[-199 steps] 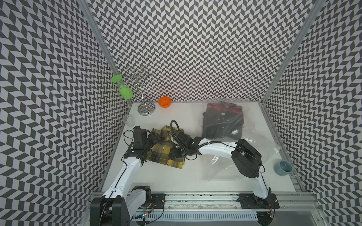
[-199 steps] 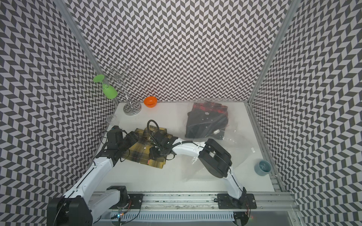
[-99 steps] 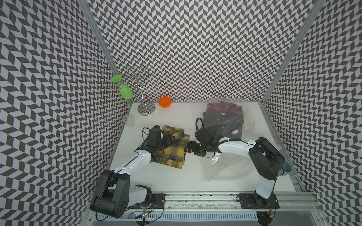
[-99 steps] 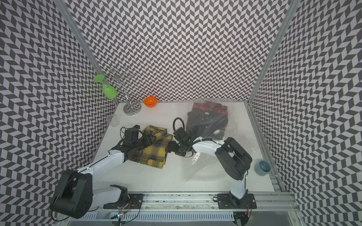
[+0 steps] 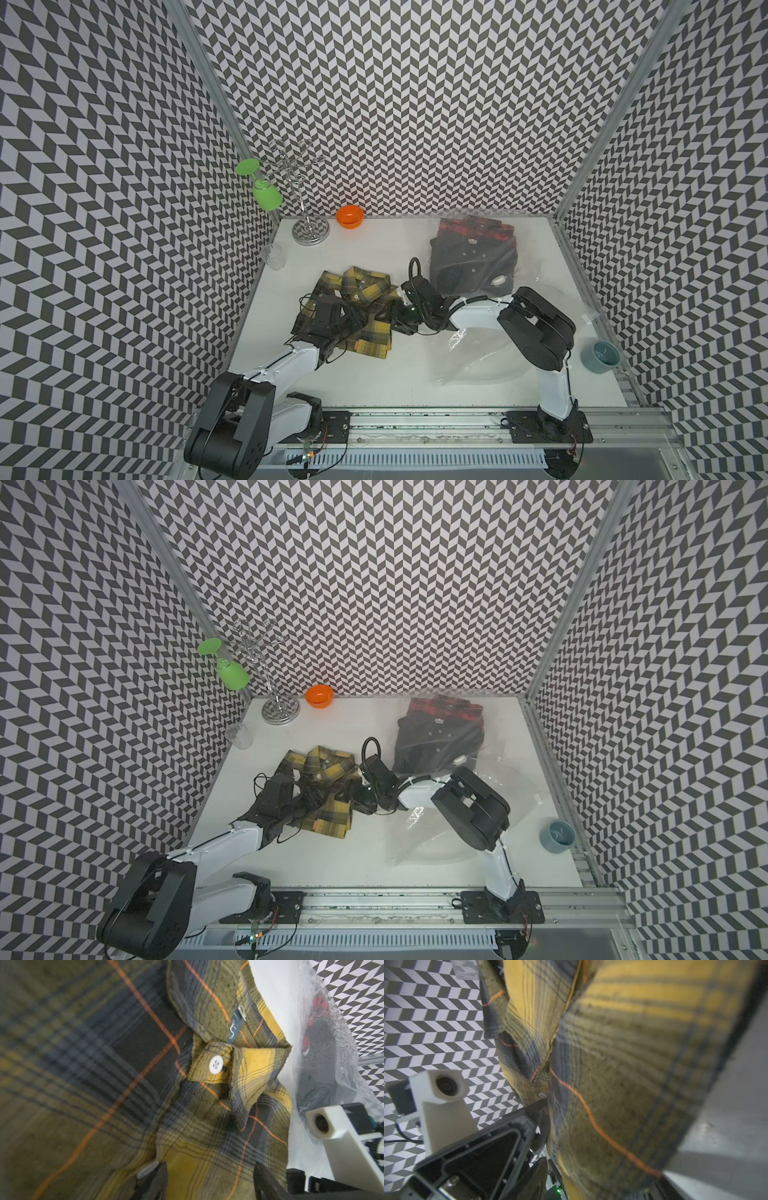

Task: Place the folded shirt into the vacuum bag
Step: Pick up the shirt from the center of the board.

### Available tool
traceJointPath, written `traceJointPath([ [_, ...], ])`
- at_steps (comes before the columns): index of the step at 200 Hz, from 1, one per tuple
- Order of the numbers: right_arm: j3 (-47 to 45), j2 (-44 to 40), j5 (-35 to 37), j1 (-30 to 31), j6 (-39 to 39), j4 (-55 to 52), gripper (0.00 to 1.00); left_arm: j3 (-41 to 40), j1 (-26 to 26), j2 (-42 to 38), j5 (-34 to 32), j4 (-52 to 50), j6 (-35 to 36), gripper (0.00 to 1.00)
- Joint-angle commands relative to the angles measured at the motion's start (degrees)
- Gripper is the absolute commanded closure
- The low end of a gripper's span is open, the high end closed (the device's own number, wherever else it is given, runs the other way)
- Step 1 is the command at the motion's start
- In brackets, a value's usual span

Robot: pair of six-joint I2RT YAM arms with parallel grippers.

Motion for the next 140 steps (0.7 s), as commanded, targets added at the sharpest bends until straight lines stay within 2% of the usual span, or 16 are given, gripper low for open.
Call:
traceJointPath([
  [1, -0.4, 4.6, 1.8, 0.8, 3.3, 3.7, 0.40, -2.9, -1.4, 1.8, 1.6, 1.4, -4.1, 0.33],
  [12, 0.0, 4.9, 2.8, 1.0, 2.4, 4.0, 0.46, -3.1, -2.2, 2.6, 2.1, 2.3, -4.6, 0.33],
  [40, 1.8, 3.1, 4.3, 0.2, -2.7, 1.1, 0.75, -2.2, -3.5, 2.3, 2.8, 1.9, -4.8, 0.34],
  [59, 5.8, 0.5, 5.3, -1.4, -10.6, -7.7, 0.86, 1.0, -3.6, -1.3, 2.1, -2.6, -2.4, 0.34],
  [65, 7.8, -0.3, 5.3, -2.0, -11.2, -11.8, 0.86, 2.4, -3.6, -2.9, 1.3, -4.7, -1.1, 0.34],
  [67, 8.4, -0.5, 5.4, -2.2, -14.8, -13.1, 0.88, 3.0, -3.6, -3.4, 1.0, -5.4, -0.5, 0.34],
  [92, 18.5, -1.1, 8.2, -4.0, -32.1, -35.8, 0.89, 9.5, -3.1, -8.5, -2.8, -13.0, 4.9, 0.33],
  [98, 19.7, -1.1, 8.3, -4.3, -32.1, -39.7, 0.89, 10.6, -2.9, -9.2, -3.1, -14.0, 6.1, 0.33],
  [102, 20.4, -1.3, 9.6, -4.9, -36.6, -42.3, 0.90, 11.2, -2.7, -9.4, -3.1, -14.6, 6.7, 0.33],
  [116, 21.1, -2.8, 13.4, -6.5, -41.9, -48.5, 0.91, 12.4, -2.2, -9.6, -2.8, -15.4, 7.9, 0.33],
  [140, 26.6, -2.9, 22.1, -7.4, -48.2, -58.7, 0.91, 10.7, -2.1, -7.4, -1.2, -11.8, 8.2, 0.33],
])
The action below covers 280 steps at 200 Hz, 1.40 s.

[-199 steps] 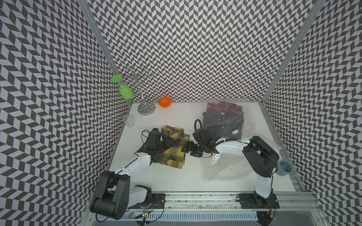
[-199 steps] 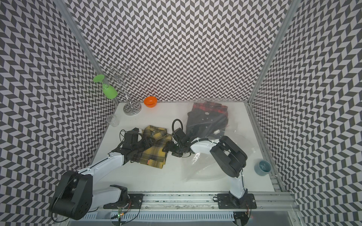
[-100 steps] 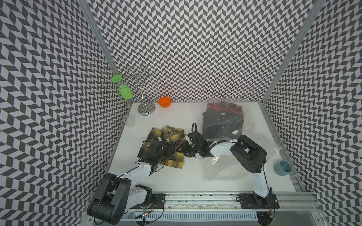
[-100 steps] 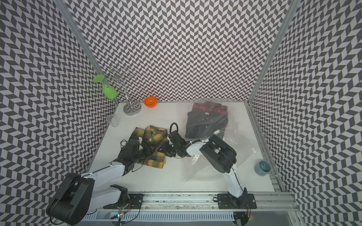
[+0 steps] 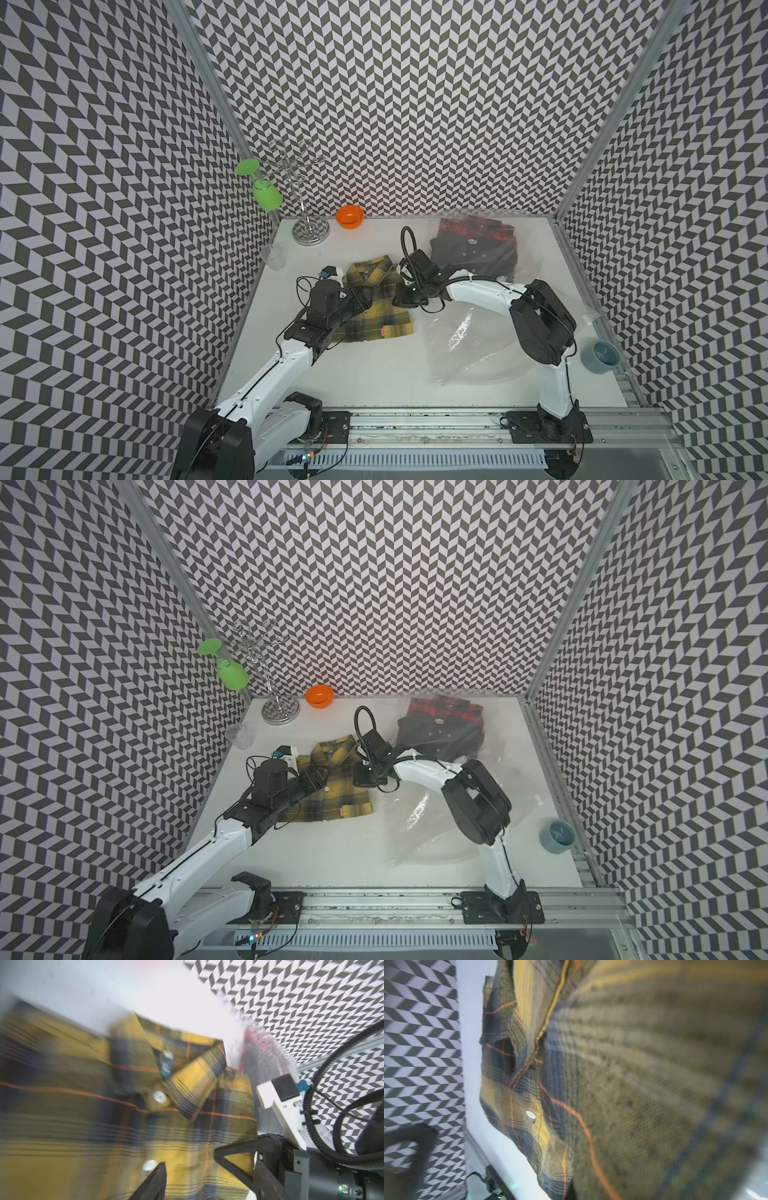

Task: Place the folded shirt into the vacuum bag
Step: Pick up the shirt from the center of the board.

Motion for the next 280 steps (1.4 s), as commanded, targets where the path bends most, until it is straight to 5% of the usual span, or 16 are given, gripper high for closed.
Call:
traceJointPath([
  [1, 5.0, -1.9, 11.2, -0.9, -12.8, -17.1, 0.91, -1.6, 0.4, 2.1, 0.3, -1.8, 2.9, 0.33],
  [74, 25.6, 7.0, 22.7, 1.4, -15.4, -27.9, 0.90, -5.8, -2.9, 18.4, 6.3, 13.8, -1.5, 0.35],
  [122, 38.1, 12.0, 17.9, 3.9, -11.4, -27.8, 0.82, -7.8, -4.7, 24.7, 7.8, 20.7, -2.7, 0.35],
  [160, 30.5, 12.4, 5.2, 4.6, -2.2, -12.3, 0.81, -8.3, -5.0, 25.1, 9.2, 23.7, -4.2, 0.35],
  [231, 20.4, 15.5, 7.3, 3.2, -2.1, -5.5, 0.82, -9.1, 1.4, 5.8, 5.0, 6.4, -1.9, 0.35],
  [249, 21.0, 15.5, 8.3, 3.2, -3.7, -6.5, 0.70, -8.4, 4.5, -1.9, 1.4, 0.6, -1.2, 0.35],
  [280, 21.0, 16.6, 9.1, 4.1, -7.9, -8.0, 0.33, -5.1, 11.4, -9.2, -1.7, -7.3, 0.7, 0.35],
])
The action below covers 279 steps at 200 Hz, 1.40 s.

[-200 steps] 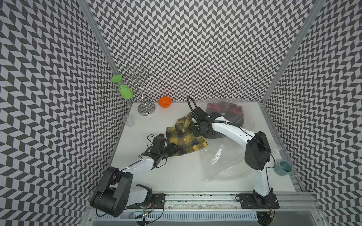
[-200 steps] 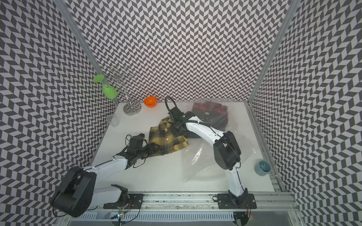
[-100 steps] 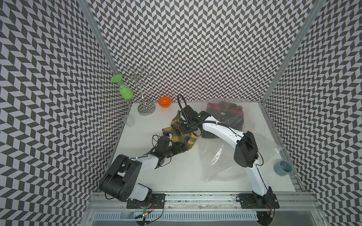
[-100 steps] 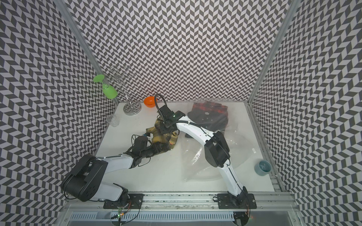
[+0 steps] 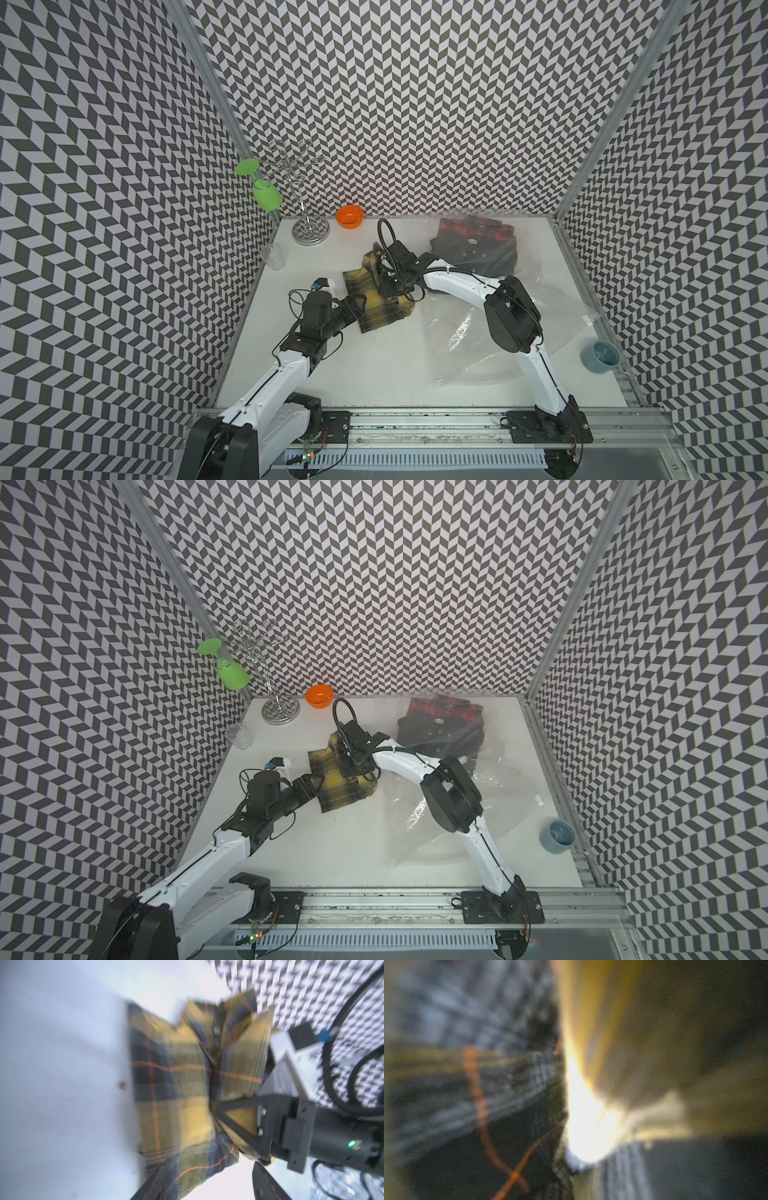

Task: Place the folded shirt into the vacuum bag
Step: Pick up the shirt from the center of the board.

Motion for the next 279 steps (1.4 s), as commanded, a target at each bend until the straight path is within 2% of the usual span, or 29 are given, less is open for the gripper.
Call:
traceJointPath([
  [1, -0.7, 1.6, 2.0, 0.7, -4.0, -2.9, 0.31, 3.2, 4.5, -3.9, -4.1, -10.3, 2.8, 0.35],
  [18, -1.1, 2.5, 3.7, 1.8, -6.0, -4.0, 0.00, 4.6, 8.4, -6.3, -4.9, -12.5, 4.4, 0.35],
  [35, -1.6, 3.0, 4.9, 3.0, -7.2, -4.3, 0.01, 6.1, 10.7, -7.3, -4.6, -13.8, 6.1, 0.35],
  [63, -1.3, 5.5, 6.7, 5.4, -7.8, -5.1, 0.01, 7.9, 10.9, -6.5, -4.0, -14.4, 7.3, 0.35],
  [102, 6.2, 16.8, 14.2, 10.5, -7.9, -13.7, 0.01, 7.6, 10.9, -6.1, -2.1, -13.2, 7.0, 0.35],
  [133, 5.2, 21.8, 16.0, 11.8, -8.0, -15.3, 0.00, 7.3, 10.9, -6.5, -2.0, -13.3, 7.5, 0.35],
  [144, 4.2, 22.3, 15.4, 11.6, -8.6, -15.2, 0.08, 7.3, 10.9, -6.5, -1.9, -13.3, 7.5, 0.35],
  [149, 3.8, 22.4, 14.8, 11.4, -8.7, -15.0, 0.15, 7.4, 10.9, -6.5, -1.7, -13.3, 7.6, 0.35],
  [175, 1.9, 21.1, 9.0, 9.2, -9.3, -12.6, 0.58, 8.3, 10.9, -6.7, -1.3, -13.5, 7.7, 0.35],
  [212, 4.6, 20.8, 8.7, 6.9, -10.3, -13.2, 0.93, 10.1, 10.9, -7.0, 0.2, -14.2, 7.7, 0.35],
  [228, 6.9, 19.5, 9.9, 6.8, -11.2, -13.9, 1.00, 10.6, 10.9, -7.2, 0.6, -14.3, 7.6, 0.35],
  [279, 9.1, 0.3, 7.6, 4.6, -11.4, -7.8, 1.00, 15.1, 11.0, -7.0, 0.5, -16.7, 9.4, 0.36],
])
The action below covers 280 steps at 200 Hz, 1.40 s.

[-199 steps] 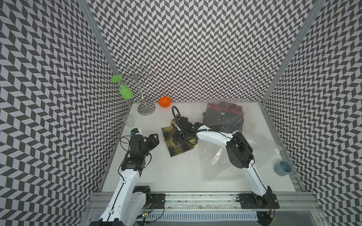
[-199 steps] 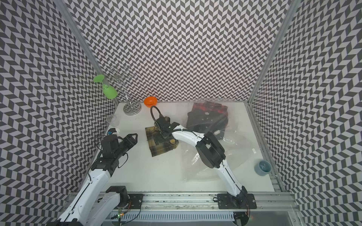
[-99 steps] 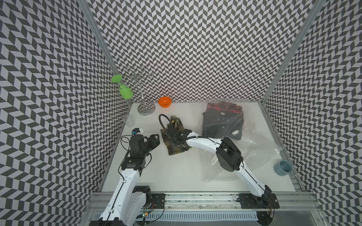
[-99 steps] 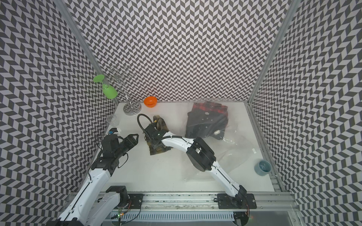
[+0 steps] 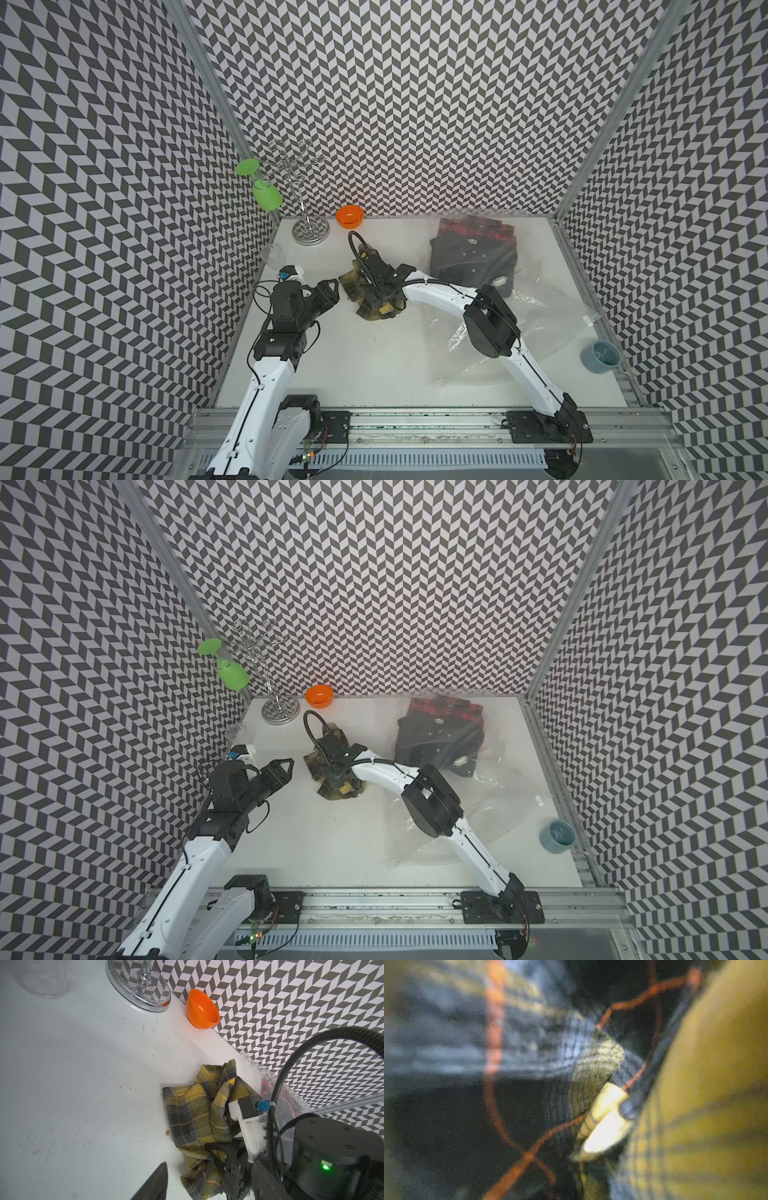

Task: Place the folded shirt into the vacuum bag
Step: Pick up the shirt from the center of the board, then open the vacuum bag at the center of the board.

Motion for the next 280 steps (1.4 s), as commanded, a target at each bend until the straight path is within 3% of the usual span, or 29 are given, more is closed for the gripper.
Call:
traceJointPath([
  [1, -0.6, -7.5, -4.8, -1.4, 0.0, -4.2, 1.00, 3.7, 0.3, -0.4, 0.7, -1.8, 2.0, 0.36],
  [46, -2.4, -20.7, -12.3, -6.1, 2.5, -2.1, 1.00, 6.7, -0.2, 0.2, 1.5, -1.6, 4.6, 0.36],
  [69, -5.9, -27.8, -14.8, -8.8, 3.4, -2.1, 1.00, 8.3, -3.4, 1.1, 1.8, -1.0, 7.4, 0.38],
  [84, -9.9, -33.6, -15.5, -10.6, 3.9, -2.4, 1.00, 9.8, -9.4, 2.1, -1.1, -0.8, 10.6, 0.37],
  [114, -19.5, -46.0, -12.5, -14.6, 4.4, -3.7, 1.00, 12.1, -27.9, 7.9, -7.6, 0.3, 17.4, 0.33],
  [158, -26.3, -57.3, -10.5, -25.7, 4.7, -9.6, 1.00, 15.9, -55.0, 23.3, -10.4, 6.5, 21.8, 0.27],
  [176, -28.5, -59.9, -11.1, -29.7, 4.8, -9.7, 1.00, 20.3, -63.7, 31.3, -13.5, 7.7, 25.9, 0.25],
  [224, -33.6, -63.3, -13.0, -34.5, 5.9, -8.2, 1.00, 32.4, -72.4, 49.2, -23.9, 0.9, 33.4, 0.24],
  [280, -37.0, -65.3, -12.0, -36.3, 6.3, -7.9, 1.00, 35.7, -78.8, 50.1, -21.7, 0.9, 34.2, 0.23],
])
